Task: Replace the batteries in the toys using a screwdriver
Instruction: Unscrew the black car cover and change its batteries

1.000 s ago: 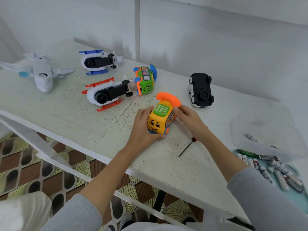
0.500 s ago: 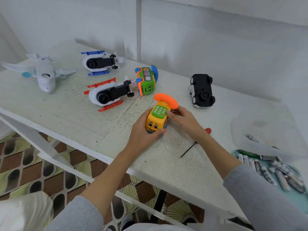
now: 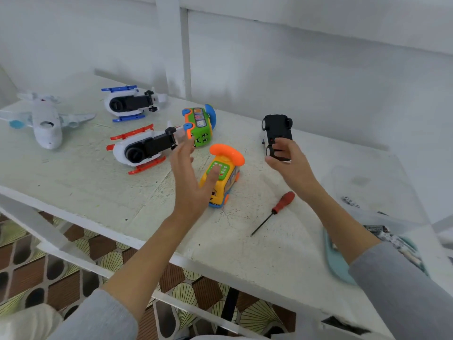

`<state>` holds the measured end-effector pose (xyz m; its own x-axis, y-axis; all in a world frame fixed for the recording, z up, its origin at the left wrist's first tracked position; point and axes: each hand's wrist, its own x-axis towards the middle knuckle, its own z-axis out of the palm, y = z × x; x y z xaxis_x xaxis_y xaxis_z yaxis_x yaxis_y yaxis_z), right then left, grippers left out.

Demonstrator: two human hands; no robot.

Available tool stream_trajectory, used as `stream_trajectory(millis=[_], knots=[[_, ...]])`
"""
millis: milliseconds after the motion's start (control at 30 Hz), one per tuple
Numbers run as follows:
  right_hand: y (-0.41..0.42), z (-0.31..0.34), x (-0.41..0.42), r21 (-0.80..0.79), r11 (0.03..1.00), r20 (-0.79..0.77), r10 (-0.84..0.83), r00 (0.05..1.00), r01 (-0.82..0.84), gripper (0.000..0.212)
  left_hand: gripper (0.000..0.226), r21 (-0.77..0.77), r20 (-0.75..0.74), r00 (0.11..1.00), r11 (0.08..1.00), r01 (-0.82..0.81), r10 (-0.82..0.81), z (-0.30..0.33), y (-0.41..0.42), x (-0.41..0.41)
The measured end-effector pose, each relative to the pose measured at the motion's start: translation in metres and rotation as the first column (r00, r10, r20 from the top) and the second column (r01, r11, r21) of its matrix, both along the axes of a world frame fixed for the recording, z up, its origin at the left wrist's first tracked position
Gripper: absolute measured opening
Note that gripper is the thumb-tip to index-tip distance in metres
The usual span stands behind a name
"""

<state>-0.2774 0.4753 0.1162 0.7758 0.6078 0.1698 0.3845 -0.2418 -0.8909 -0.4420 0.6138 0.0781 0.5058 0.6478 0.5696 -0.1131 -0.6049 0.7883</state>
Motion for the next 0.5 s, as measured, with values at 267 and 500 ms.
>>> stream_trajectory(millis=[267, 500], knots=[[-0.04, 0.029, 0.059, 0.029, 0.99, 0.098, -0.144, 0.985, 0.142, 0.039, 0.055, 0.037, 0.066, 0.972, 0.974, 0.224, -0.226, 0.062, -0.047, 0.102], [-0.036, 0.017, 0.095, -0.085, 0.989, 0.085, -0.113, 0.99, 0.12, 0.037, 0.055, -0.108, -0.068, 0.98, 0.978, 0.177, -0.185, 0.026, -0.052, 0.163]])
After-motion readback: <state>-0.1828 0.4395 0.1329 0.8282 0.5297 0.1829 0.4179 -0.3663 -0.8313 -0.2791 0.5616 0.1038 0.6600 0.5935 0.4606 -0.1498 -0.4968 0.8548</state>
